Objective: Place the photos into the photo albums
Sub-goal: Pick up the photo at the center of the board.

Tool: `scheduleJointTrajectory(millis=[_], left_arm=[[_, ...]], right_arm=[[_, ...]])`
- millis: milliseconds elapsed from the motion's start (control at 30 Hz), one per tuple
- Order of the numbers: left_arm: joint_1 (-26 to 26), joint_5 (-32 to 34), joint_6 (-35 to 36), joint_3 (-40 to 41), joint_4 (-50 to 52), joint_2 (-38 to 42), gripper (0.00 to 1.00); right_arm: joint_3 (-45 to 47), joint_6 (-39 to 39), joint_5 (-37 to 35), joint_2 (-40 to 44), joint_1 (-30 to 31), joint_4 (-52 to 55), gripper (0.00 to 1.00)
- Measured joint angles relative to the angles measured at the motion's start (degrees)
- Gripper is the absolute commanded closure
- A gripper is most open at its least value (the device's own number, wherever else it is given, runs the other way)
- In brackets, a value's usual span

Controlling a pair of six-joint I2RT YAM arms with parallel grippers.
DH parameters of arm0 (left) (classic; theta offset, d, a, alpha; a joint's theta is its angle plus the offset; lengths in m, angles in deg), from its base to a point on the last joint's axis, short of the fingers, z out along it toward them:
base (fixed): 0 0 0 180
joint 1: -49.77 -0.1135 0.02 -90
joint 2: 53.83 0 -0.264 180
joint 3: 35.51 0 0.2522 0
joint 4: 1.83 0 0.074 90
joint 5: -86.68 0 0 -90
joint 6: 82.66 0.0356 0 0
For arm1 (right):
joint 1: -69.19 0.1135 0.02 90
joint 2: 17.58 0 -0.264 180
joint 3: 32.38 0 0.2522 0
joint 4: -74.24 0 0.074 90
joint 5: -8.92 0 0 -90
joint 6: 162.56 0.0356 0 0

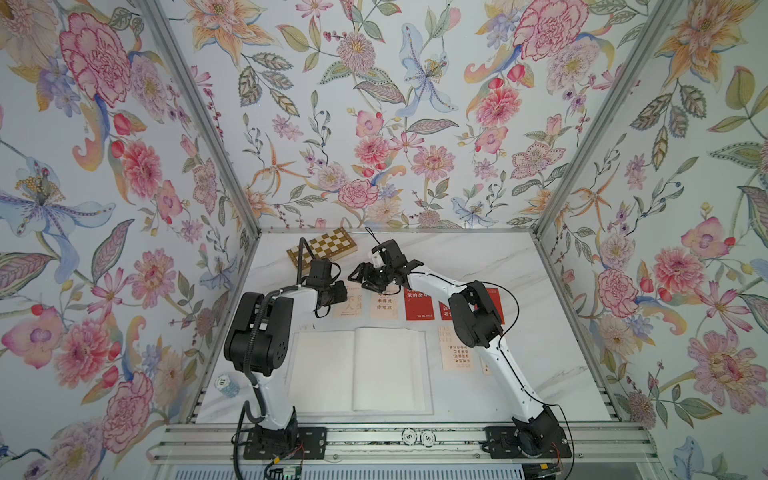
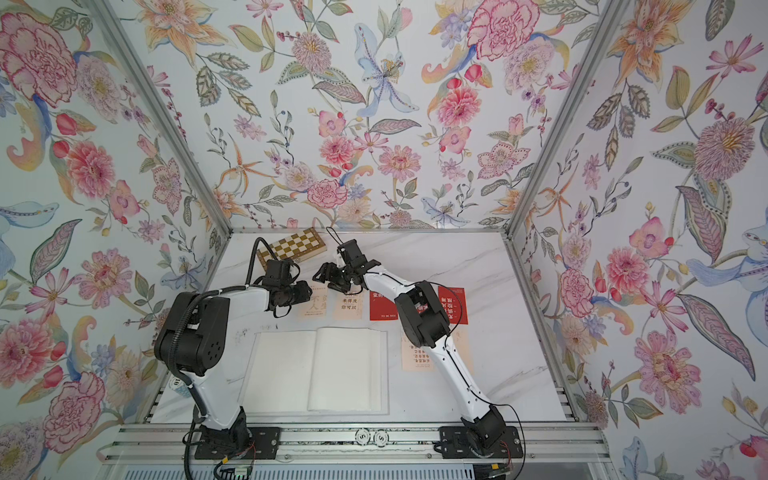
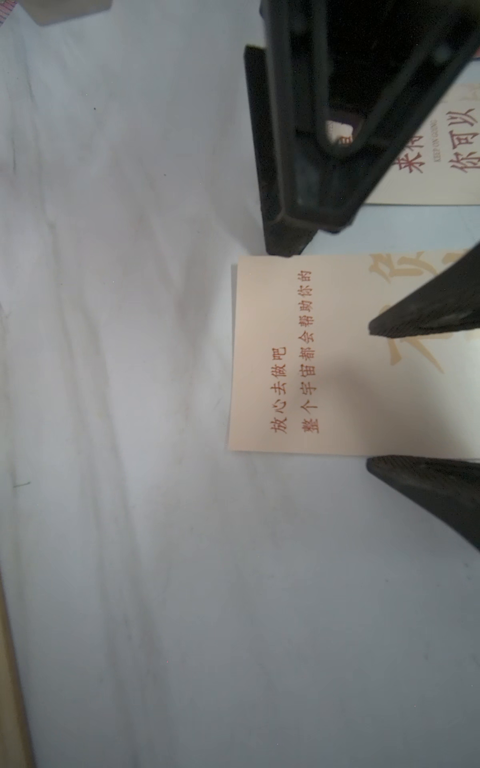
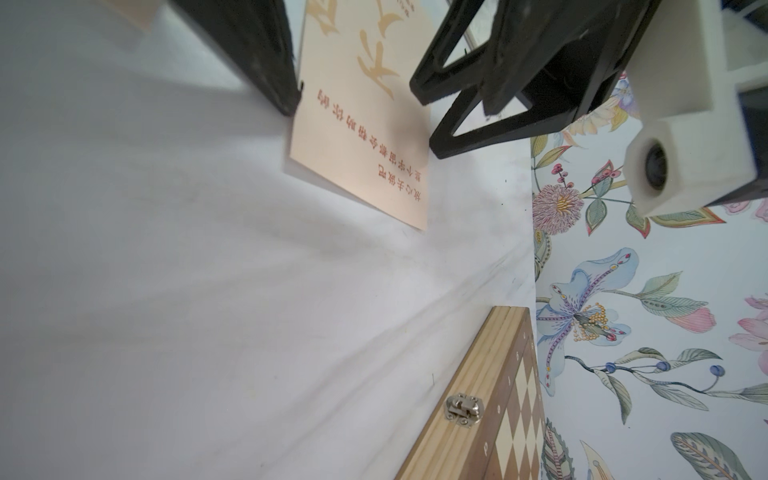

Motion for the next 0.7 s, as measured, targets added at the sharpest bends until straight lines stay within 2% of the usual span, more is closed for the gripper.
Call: scheduleJointTrajectory(millis=[200,700], left_arm=[[-0.09,0.04,-0.61,0.20,-0.52,0.00,0.55],[-0.98,-0.04,-1.25,0.44,-1.07,0.00,0.56]], right_arm=[[5.57,4.37,2.64,1.44,-0.66,-8.09,0.29],[16.81,11.63,6.25,5.38,-0.70,-19.65,0.28]])
